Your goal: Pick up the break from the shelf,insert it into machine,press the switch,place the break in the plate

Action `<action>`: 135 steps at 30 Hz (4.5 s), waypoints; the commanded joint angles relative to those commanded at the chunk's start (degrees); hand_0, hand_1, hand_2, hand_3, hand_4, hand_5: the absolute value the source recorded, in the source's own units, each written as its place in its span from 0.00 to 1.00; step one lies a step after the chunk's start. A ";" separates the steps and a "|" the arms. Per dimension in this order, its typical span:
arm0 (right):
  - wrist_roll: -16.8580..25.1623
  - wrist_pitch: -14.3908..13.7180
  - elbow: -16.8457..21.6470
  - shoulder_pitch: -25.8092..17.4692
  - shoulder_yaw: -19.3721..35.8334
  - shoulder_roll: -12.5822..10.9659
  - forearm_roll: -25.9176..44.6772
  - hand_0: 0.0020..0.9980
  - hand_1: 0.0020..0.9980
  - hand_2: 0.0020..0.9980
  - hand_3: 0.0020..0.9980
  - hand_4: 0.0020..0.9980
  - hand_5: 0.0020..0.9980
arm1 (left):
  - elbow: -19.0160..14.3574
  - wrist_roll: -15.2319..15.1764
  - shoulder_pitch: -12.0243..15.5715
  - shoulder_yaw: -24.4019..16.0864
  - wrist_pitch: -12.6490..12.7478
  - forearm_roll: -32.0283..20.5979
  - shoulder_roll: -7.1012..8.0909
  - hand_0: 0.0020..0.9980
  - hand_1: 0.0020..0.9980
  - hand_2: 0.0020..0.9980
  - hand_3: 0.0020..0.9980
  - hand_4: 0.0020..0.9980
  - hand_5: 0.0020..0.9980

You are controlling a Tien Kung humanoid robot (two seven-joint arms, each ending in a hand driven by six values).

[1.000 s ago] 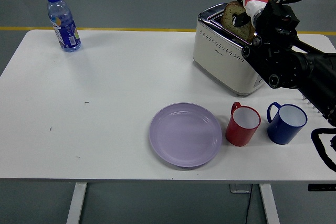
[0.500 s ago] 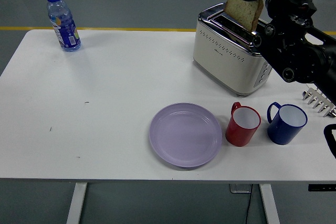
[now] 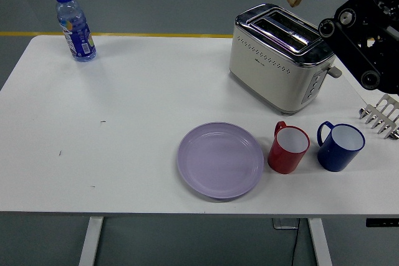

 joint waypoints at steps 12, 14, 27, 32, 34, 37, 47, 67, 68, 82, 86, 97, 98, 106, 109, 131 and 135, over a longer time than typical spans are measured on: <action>0.39 -1.53 11.63 -4.03 -0.61 -3.54 19.60 0.08 0.19 0.33 0.49 0.51 0.00 | 0.00 0.06 0.16 -0.24 -0.01 -0.10 -0.30 0.60 0.45 0.42 0.54 0.29 0.92; 0.84 -1.81 13.01 -4.72 -0.84 -3.81 23.76 0.08 0.20 0.33 0.49 0.52 0.00 | 0.00 0.09 0.19 -0.33 -0.02 -0.14 -0.36 0.60 0.45 0.42 0.54 0.28 0.92; 2.82 -1.70 21.23 -8.84 -2.61 -6.65 42.65 0.08 0.20 0.33 0.49 0.54 0.00 | 0.00 0.06 0.16 -0.24 -0.04 -0.50 -0.55 0.60 0.45 0.42 0.54 0.28 0.92; 5.21 -1.66 23.27 -11.69 -3.26 -7.46 53.08 0.08 0.19 0.33 0.49 0.54 0.00 | 0.00 0.08 0.21 -0.35 -0.13 -0.37 -0.64 0.60 0.45 0.42 0.54 0.28 0.92; 5.98 -1.58 23.50 -12.35 -3.10 -7.57 57.35 0.08 0.19 0.33 0.49 0.54 0.00 | 0.00 0.06 0.20 -0.40 -0.15 -0.29 -0.66 0.60 0.45 0.42 0.54 0.28 0.92; 7.25 -1.59 24.44 -13.87 -2.56 -8.17 63.30 0.08 0.19 0.32 0.49 0.54 0.00 | 0.00 0.03 0.19 -0.40 -0.14 -0.26 -0.67 0.60 0.45 0.42 0.54 0.28 0.92; 7.82 -3.04 31.13 -20.51 -5.47 -11.43 64.28 0.08 0.19 0.32 0.49 0.54 0.00 | 0.00 -0.02 0.23 -0.69 -0.02 -0.15 -0.80 0.60 0.45 0.42 0.54 0.28 0.92; 9.23 -8.28 33.08 -28.25 -16.71 -10.47 52.93 0.09 0.19 0.32 0.49 0.52 0.00 | 0.00 -0.09 -0.07 -1.54 0.26 0.68 -0.85 0.60 0.45 0.42 0.54 0.28 0.92; 9.30 -8.47 33.04 -28.42 -17.17 -10.37 52.31 0.09 0.19 0.32 0.49 0.52 0.00 | 0.00 -0.09 -0.08 -1.61 0.28 0.73 -0.85 0.60 0.45 0.42 0.54 0.28 0.92; 10.61 -8.33 31.47 -29.05 -19.97 -9.09 43.83 0.16 0.24 0.34 0.50 0.51 0.00 | 0.00 -0.11 -0.33 -1.50 0.39 0.64 -0.85 0.60 0.46 0.43 0.54 0.28 0.93; 10.17 -6.98 31.08 -29.28 -20.73 -8.88 41.05 0.19 0.26 0.36 0.51 0.49 0.00 | 0.00 -0.08 -0.36 -1.60 0.41 0.75 -0.85 0.60 0.46 0.43 0.54 0.28 0.92; 9.86 -4.88 30.56 -29.55 -21.93 -8.38 37.61 0.19 0.27 0.38 0.51 0.48 0.00 | 0.00 -0.09 -0.55 -1.48 0.41 0.69 -0.85 0.60 0.46 0.43 0.54 0.28 0.92; 9.88 -4.78 30.56 -29.56 -21.98 -8.37 37.41 0.22 0.29 0.39 0.52 0.48 0.00 | 0.00 -0.09 -0.55 -1.49 0.41 0.69 -0.85 0.60 0.46 0.43 0.54 0.28 0.92; 10.49 -3.17 29.84 -29.66 -22.76 -7.79 34.24 0.28 0.35 0.43 0.52 0.47 0.00 | 0.00 -0.04 -0.69 -1.51 0.44 0.73 -0.80 0.60 0.46 0.43 0.54 0.28 0.92; 10.93 -3.36 28.95 -29.73 -22.77 -7.54 32.79 0.28 0.35 0.43 0.52 0.47 0.00 | 0.00 -0.05 -0.62 -1.54 0.45 0.77 -0.83 0.60 0.46 0.43 0.54 0.28 0.92; 10.45 -0.37 25.62 -29.74 -22.82 -5.56 22.23 0.51 0.57 0.58 0.58 0.60 0.18 | 0.00 -0.01 -0.84 -0.89 0.53 -0.03 -0.85 0.60 0.46 0.43 0.54 0.28 0.92; 10.41 -0.55 25.29 -29.59 -22.74 -5.21 20.84 0.62 0.65 0.65 0.65 0.64 0.20 | 0.00 -0.04 -0.92 -0.90 0.54 0.01 -0.85 0.60 0.46 0.43 0.54 0.28 0.92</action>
